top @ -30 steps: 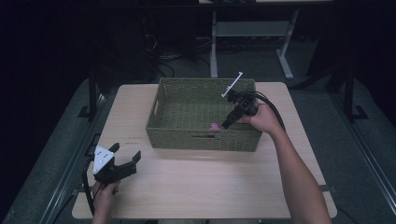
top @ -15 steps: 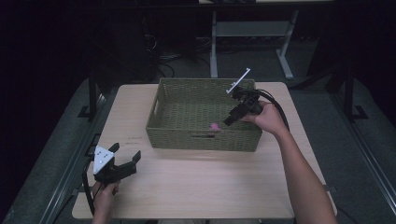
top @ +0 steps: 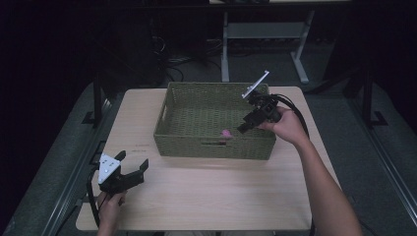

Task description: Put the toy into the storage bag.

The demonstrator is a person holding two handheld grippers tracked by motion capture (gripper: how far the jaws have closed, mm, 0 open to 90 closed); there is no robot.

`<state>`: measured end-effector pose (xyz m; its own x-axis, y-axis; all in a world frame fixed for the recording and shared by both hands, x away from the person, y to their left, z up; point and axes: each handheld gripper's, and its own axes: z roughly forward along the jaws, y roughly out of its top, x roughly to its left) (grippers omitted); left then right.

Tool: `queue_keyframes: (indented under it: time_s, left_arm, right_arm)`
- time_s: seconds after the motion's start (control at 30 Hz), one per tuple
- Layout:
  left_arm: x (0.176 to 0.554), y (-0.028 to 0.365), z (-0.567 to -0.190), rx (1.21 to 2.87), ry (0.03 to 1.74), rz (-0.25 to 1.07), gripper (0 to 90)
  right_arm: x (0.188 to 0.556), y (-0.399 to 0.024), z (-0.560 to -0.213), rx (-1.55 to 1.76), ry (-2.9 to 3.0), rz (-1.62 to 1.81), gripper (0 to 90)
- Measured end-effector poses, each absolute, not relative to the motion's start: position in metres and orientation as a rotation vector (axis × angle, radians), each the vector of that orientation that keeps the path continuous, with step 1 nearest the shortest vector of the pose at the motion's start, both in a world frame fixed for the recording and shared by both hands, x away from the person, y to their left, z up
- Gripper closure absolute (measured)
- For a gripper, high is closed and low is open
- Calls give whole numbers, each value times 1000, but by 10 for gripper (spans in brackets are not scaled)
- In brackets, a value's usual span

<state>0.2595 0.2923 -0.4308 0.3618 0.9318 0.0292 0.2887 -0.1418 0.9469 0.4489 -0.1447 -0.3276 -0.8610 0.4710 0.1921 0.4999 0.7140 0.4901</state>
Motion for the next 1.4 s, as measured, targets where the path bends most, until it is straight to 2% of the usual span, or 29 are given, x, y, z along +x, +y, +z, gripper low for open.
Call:
queue_keyframes:
  time_s: [0.67, 1.4]
  left_arm:
    - [259, 291, -430, 1666, 1096, 833, 130]
    - [259, 290, -431, 1672, 1091, 832, 130]
  right_arm:
    - [416, -150, -305, -766, -2905, -932, 332]
    - [382, -159, -308, -726, -2916, -979, 313]
